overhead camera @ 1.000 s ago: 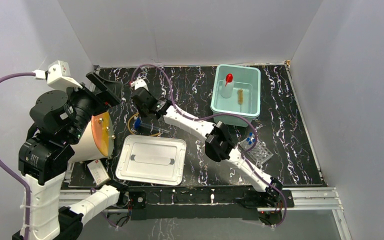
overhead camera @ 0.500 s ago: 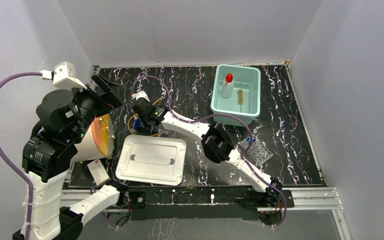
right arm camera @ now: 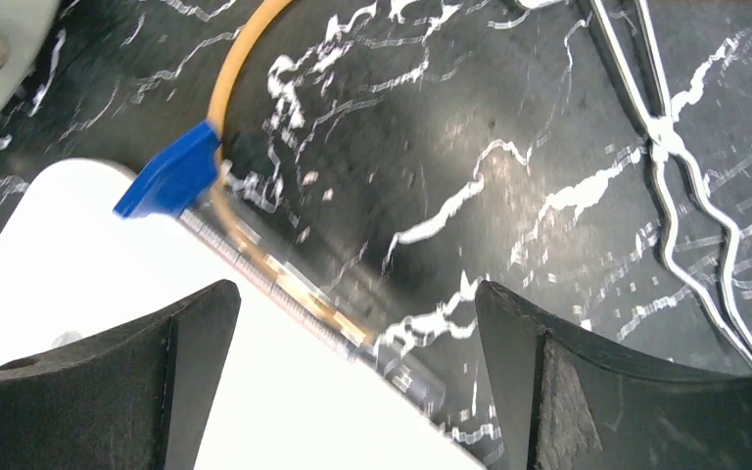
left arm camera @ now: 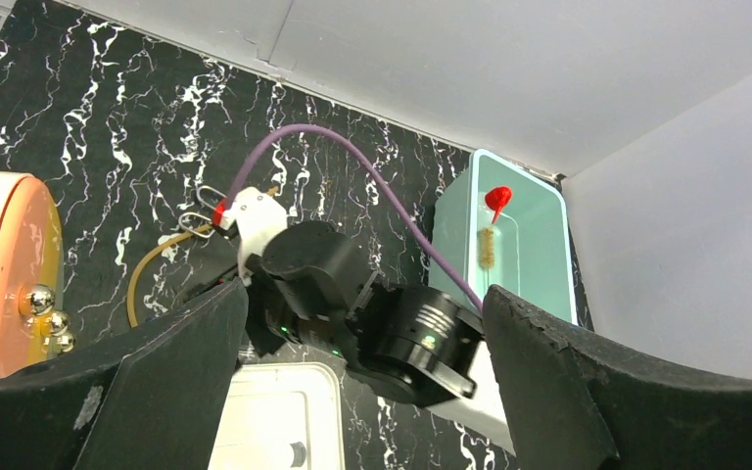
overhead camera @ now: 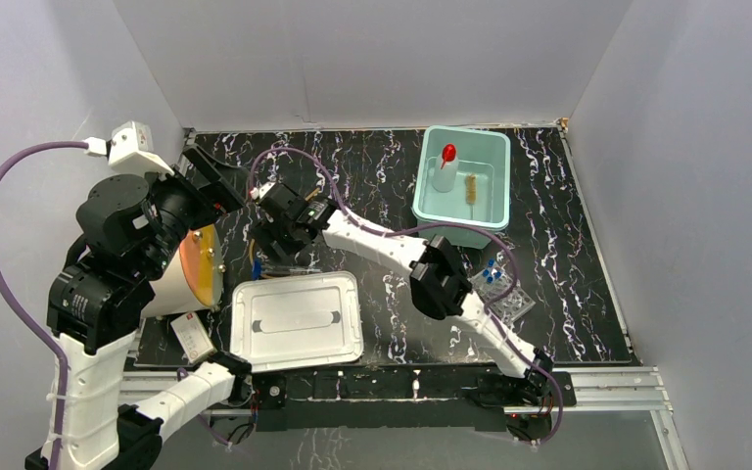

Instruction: Organize the chemistry lab equipment

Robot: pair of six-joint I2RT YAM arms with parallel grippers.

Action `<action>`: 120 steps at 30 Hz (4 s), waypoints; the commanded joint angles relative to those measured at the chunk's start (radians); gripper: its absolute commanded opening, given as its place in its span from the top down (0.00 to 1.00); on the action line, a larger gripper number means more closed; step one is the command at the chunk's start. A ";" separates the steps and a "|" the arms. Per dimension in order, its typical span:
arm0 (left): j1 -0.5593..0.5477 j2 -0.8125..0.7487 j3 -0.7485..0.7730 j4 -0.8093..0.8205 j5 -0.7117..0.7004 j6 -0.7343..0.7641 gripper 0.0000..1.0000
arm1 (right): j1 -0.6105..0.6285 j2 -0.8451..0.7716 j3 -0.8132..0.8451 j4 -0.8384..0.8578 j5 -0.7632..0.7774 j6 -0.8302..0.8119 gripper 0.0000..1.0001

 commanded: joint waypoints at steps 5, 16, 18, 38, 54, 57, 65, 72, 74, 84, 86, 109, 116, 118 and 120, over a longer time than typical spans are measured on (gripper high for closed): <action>-0.001 -0.007 0.000 0.012 -0.003 0.013 0.11 | 0.007 -0.295 -0.275 0.116 -0.039 -0.040 0.00; -0.001 0.009 0.036 0.006 -0.003 0.013 0.10 | 0.081 -0.139 -0.104 -0.006 -0.212 -0.177 0.13; -0.001 0.010 0.036 0.006 -0.001 0.013 0.10 | 0.081 -0.093 -0.044 -0.022 -0.206 -0.164 0.15; -0.001 0.011 0.007 0.004 0.012 0.004 0.10 | 0.082 0.030 0.080 -0.022 -0.067 -0.128 0.25; -0.001 0.010 -0.005 -0.005 0.020 0.002 0.10 | 0.038 0.111 0.173 -0.005 -0.019 -0.185 0.42; -0.001 0.011 -0.011 0.003 0.020 0.003 0.10 | 0.028 0.104 0.164 0.002 -0.037 -0.187 0.43; -0.001 0.014 -0.028 0.011 0.023 0.009 0.10 | 0.003 0.099 0.161 -0.023 -0.122 -0.175 0.37; -0.001 0.016 -0.033 0.016 0.024 0.009 0.10 | -0.013 0.070 0.179 0.008 -0.228 -0.132 0.32; -0.001 0.018 -0.032 0.018 0.026 0.009 0.10 | -0.026 0.061 0.162 0.024 -0.234 -0.105 0.31; -0.001 0.023 -0.049 0.023 0.031 0.010 0.10 | -0.055 0.123 0.188 -0.012 -0.176 -0.071 0.43; -0.001 0.023 -0.053 0.021 0.031 0.009 0.10 | -0.057 0.132 0.201 -0.018 -0.168 -0.060 0.45; -0.002 0.020 -0.032 0.007 0.022 0.019 0.10 | -0.043 0.188 0.218 -0.036 -0.113 -0.195 0.61; -0.001 0.029 -0.012 0.005 0.029 0.019 0.10 | -0.042 0.136 0.226 -0.035 0.033 -0.219 0.66; -0.001 0.031 -0.008 0.007 0.029 0.018 0.10 | -0.042 0.099 0.214 -0.012 0.071 -0.225 0.66; -0.001 0.031 -0.003 0.007 0.031 0.018 0.10 | -0.043 0.053 0.187 0.019 0.104 -0.239 0.66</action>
